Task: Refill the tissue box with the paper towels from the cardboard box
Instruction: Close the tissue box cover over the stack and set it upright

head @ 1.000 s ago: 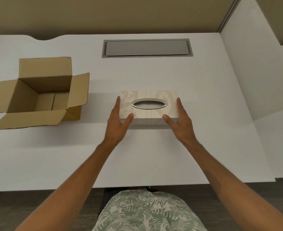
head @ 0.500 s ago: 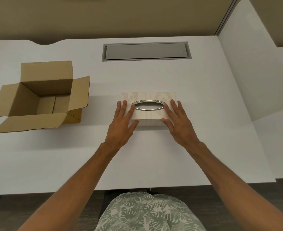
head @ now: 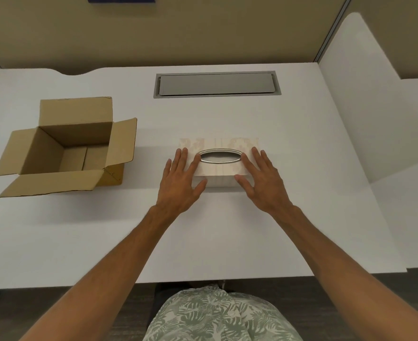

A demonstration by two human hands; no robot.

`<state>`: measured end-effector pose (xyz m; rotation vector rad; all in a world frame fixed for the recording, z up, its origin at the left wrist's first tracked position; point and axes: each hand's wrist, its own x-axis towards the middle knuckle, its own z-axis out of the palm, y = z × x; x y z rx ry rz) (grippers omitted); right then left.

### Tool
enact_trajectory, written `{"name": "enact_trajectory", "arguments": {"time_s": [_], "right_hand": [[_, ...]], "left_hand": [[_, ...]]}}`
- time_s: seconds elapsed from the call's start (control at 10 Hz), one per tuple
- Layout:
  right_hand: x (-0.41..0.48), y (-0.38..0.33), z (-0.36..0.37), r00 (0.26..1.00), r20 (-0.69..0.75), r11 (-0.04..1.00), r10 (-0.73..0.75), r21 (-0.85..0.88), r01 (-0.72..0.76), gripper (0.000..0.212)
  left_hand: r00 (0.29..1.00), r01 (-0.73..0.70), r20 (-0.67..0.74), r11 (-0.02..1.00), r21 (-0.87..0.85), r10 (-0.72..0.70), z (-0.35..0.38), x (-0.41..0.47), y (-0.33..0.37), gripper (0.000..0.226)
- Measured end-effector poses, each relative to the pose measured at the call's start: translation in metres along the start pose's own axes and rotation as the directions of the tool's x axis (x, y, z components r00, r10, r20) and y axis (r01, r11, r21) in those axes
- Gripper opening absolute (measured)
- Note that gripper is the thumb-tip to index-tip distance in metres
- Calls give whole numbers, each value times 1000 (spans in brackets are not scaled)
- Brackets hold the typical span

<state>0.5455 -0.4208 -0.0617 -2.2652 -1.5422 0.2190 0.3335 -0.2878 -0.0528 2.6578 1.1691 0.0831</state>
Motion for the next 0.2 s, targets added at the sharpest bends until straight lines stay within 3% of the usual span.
{"name": "enact_trajectory", "arguments": {"time_s": [0.2], "right_hand": [[19, -20, -27, 990, -70, 990, -126, -71, 121, 66]], "left_hand": [[989, -46, -142, 999, 22, 49, -28, 9, 8, 81]]}}
